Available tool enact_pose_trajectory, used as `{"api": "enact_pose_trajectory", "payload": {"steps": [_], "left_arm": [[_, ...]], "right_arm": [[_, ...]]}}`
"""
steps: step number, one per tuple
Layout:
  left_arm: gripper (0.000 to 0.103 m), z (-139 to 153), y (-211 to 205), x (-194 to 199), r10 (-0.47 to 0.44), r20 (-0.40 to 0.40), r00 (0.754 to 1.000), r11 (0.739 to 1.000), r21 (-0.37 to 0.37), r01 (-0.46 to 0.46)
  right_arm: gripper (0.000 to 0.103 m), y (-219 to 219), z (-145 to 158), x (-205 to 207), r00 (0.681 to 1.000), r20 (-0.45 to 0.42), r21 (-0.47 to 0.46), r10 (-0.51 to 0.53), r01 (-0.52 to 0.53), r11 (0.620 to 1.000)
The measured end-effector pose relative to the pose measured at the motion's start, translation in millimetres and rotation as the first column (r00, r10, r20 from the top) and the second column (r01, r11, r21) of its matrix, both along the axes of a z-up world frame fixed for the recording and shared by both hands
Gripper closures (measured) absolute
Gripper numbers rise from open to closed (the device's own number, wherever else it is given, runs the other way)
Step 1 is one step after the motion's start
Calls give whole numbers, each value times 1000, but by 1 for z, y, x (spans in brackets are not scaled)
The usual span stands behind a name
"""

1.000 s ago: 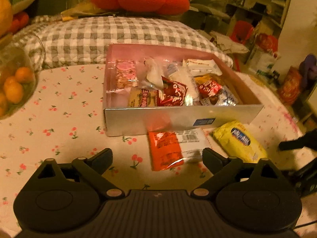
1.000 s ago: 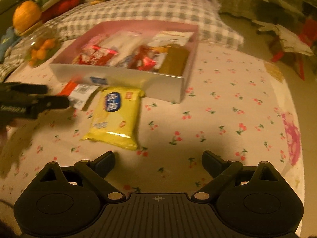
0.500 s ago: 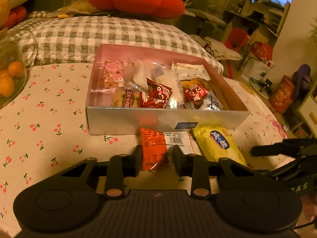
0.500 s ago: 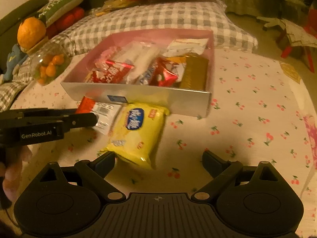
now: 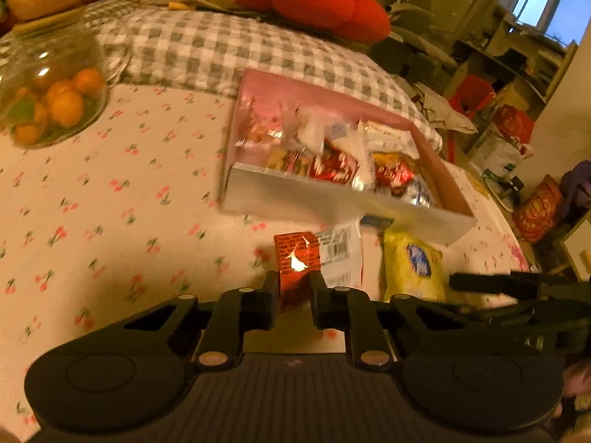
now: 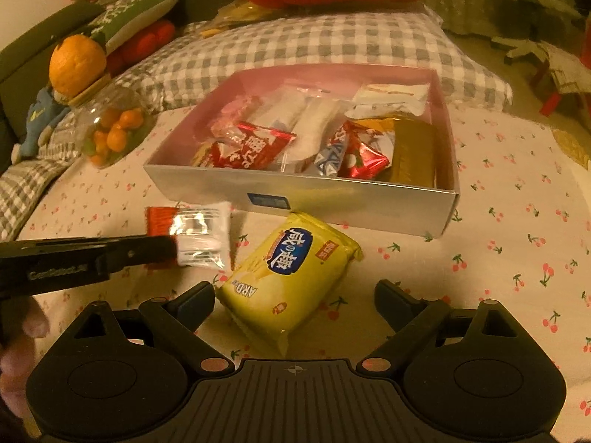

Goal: Organize snacks
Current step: 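Move both tools back toward the red-and-white packet and yellow biscuit packet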

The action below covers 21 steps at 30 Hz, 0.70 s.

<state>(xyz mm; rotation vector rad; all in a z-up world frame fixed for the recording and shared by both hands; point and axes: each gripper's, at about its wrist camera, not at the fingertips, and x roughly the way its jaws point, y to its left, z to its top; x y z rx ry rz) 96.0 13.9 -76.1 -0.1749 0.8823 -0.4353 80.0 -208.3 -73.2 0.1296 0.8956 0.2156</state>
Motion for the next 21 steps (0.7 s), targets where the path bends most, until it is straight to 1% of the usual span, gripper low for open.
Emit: {"api": "enact_pose_trajectory", "payload": {"steps": [1,3,6,8,9,11,13,14,15,17,21], "left_arm": [[98,-2,4,-2,-4,-12,1000,1000,5,4],[99,-7,10,-5,-24,-39,999,1000,11,24],[98,-8,18,-10,-58,-25,998,998,2,58],[90,-7,21,-12,-92,-7,996,996,5,93],[86,-6,21,-13,-110,15,994,994,23,109],[59,-4,17,-14,-168,54,984,984,67,164],[42,-2,10,-12,-226,101,969,968,137,211],[38,-2,6,-11,-252,122,960,958,170,230],[37,-2,2,-9,-281,135,950,947,199,252],[38,-4,-5,-3,-323,141,936,930,230,286],[39,-7,-16,9,-389,157,908,904,255,343]], "right_arm": [[9,-1,0,-1,1000,-1,-5,0,0,1000],[9,-5,-1,-3,1000,-3,-12,-7,7,1000],[9,-15,0,-8,999,0,-19,-32,32,999],[9,-22,1,-10,998,-1,-31,-57,57,998],[9,-25,1,-12,998,-5,-34,-65,65,997],[9,-29,3,-14,998,-10,-25,-62,62,998],[8,-29,5,-16,999,-24,-4,-35,35,999],[7,-28,5,-15,999,-37,11,-13,14,1000],[7,-25,5,-15,999,-46,21,5,-4,1000],[7,-19,5,-16,998,-44,16,33,-33,999],[7,-9,3,-12,999,-22,2,40,-40,999]]}}
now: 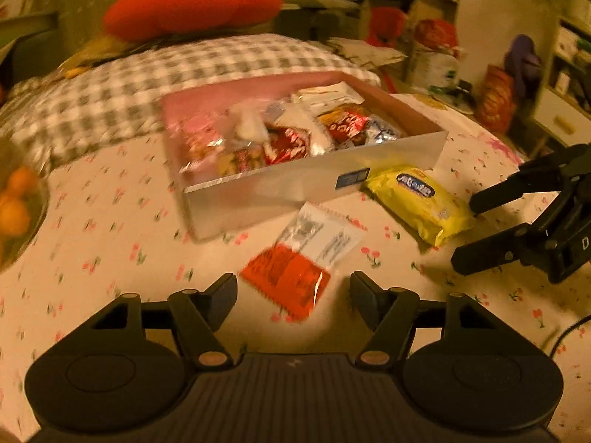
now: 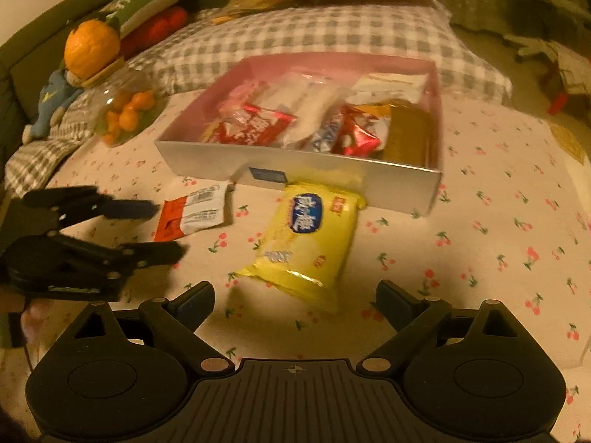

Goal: Organize snacks
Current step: 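Move both tools back toward the red-and-white packet and yellow biscuit packet, then grasp the red-and-white packet with the left gripper while the right grasps the yellow biscuit packet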

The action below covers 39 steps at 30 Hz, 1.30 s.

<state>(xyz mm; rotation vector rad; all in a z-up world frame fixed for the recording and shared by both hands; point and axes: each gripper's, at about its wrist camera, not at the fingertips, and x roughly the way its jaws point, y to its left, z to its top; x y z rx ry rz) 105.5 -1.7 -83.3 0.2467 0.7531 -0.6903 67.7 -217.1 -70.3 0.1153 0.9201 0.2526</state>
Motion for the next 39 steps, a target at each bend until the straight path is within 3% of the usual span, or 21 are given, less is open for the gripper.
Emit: {"api": "enact_pose_trajectory", "payload": {"steps": [8,12,16,18,19,22,26,30,32,39], "left_arm": [[36,-1,-3,9,-92,7,996,996,-6,92],[32,1,-7,8,-150,35,988,988,32,149],[26,0,-9,11,-170,34,985,985,38,169],[29,-1,-9,11,-177,24,984,984,28,176],[37,0,-10,10,-190,13,982,982,20,189],[53,3,-14,5,-234,-11,972,972,17,234],[57,6,-20,-9,-312,-36,949,949,37,313],[48,7,-24,-16,-347,-36,937,934,70,349],[32,7,-27,-13,-338,-26,941,936,94,339],[32,5,-49,-6,-295,-40,955,951,82,297]], "right_arm": [[9,4,-7,15,998,40,-14,-43,44,999],[11,5,-10,18,996,64,-41,-58,61,997],[32,6,-9,18,994,89,-97,-58,66,993],[46,4,-8,17,994,94,-109,-63,73,991],[51,1,-8,17,993,94,-110,-73,83,990],[51,-7,-7,16,992,86,-90,-91,99,991],[51,-11,-7,11,992,86,-107,-90,99,989],[51,-17,-6,7,992,79,-106,-94,102,989],[51,-19,-6,4,992,77,-104,-95,103,989],[51,-22,-5,2,993,72,-105,-95,103,989]]}}
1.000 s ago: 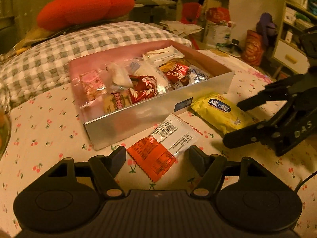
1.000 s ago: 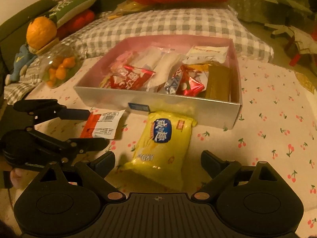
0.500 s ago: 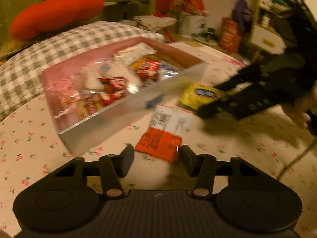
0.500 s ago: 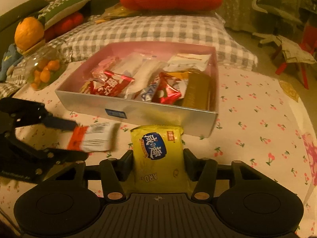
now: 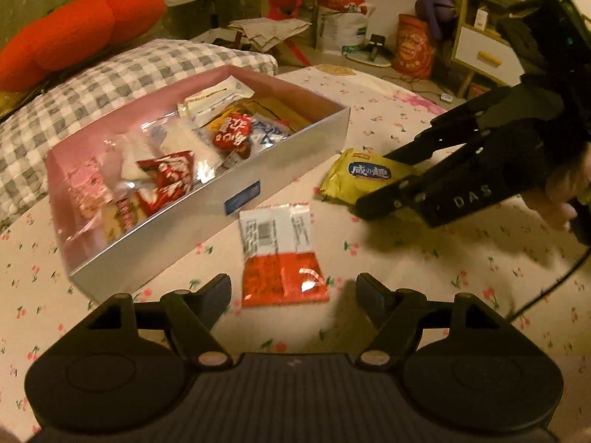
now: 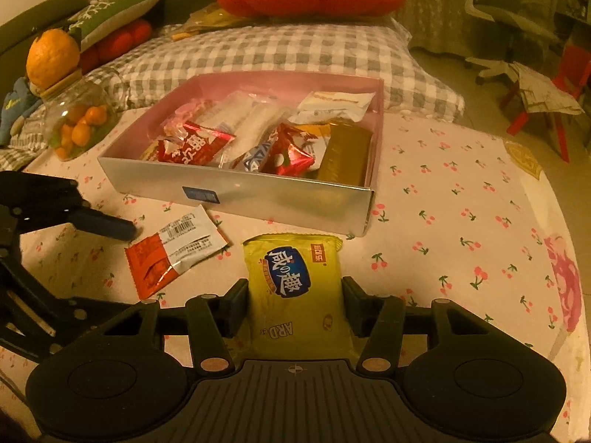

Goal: Organize snacks
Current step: 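Grasp the red-and-white packet with the left gripper while the right grasps the yellow biscuit packet, then lift the red-and-white packet and yellow packet and carry both over the box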

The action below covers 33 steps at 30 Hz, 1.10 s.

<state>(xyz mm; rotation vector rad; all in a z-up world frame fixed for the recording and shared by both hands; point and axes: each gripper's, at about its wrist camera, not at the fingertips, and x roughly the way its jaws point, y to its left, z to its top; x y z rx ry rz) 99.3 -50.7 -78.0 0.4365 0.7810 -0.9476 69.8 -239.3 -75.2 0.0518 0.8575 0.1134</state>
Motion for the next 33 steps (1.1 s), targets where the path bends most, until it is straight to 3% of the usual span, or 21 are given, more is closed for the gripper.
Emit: {"api": "enact_pose_trajectory", "payload": {"steps": [9,16,21,26,33], "left_arm": [[34,-3,-15,-1,122,9,993,992,-17,-122],[58,-2,-14,-11,243,31,969,969,-41,-242],[63,-1,-13,-20,293,45,955,956,-36,-292],[66,2,-3,-19,362,6,932,932,-37,-361],[67,9,13,-25,420,-58,906,907,-6,-421]], "right_arm": [[51,-5,0,0,1000,-7,-2,-10,10,1000],[51,-3,1,-2,1000,-21,-1,-19,19,1000],[51,1,2,-4,999,-34,-6,-21,21,1000],[51,5,3,-7,998,-52,-8,-23,22,1000],[51,2,7,-7,992,-108,61,-64,71,996]]}}
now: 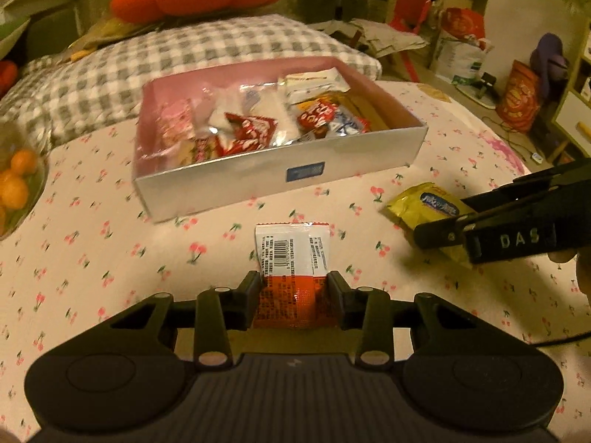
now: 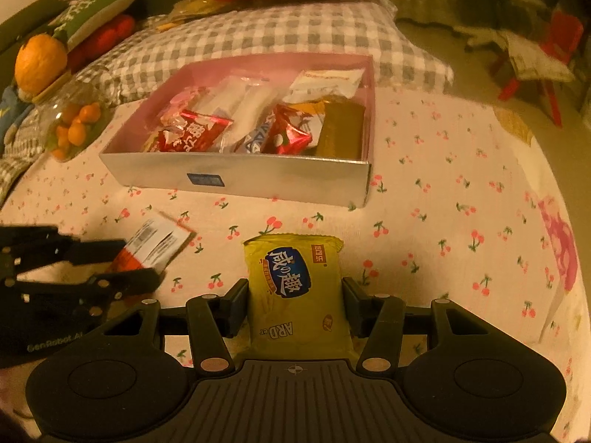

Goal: Organize snacks
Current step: 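Lift the red-and-white packet and yellow packet and carry both over the box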

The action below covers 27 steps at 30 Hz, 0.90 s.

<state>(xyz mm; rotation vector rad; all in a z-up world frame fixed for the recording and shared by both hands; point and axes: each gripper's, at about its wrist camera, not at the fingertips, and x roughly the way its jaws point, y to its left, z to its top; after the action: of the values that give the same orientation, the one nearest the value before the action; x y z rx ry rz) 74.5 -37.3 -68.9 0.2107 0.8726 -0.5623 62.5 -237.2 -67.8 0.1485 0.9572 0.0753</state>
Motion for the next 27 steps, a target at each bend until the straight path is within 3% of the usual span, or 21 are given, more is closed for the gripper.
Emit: {"api": "enact_pose_trajectory", "payload": {"steps": [7,15,27], "left_arm": [[68,15,9,-3,24,-25,999,998,-57,-25],[68,41,6,1,22,16,1000,994,-110,-20],[68,48,-14,26,37,59,998,995,-90,-32]], "right_arm": [[51,0,8,-1,999,-22,74,-26,28,997],[51,-1,26,4,999,1,135,-38,38,990],[51,-18,51,27,990,74,189,-118,102,977]]}}
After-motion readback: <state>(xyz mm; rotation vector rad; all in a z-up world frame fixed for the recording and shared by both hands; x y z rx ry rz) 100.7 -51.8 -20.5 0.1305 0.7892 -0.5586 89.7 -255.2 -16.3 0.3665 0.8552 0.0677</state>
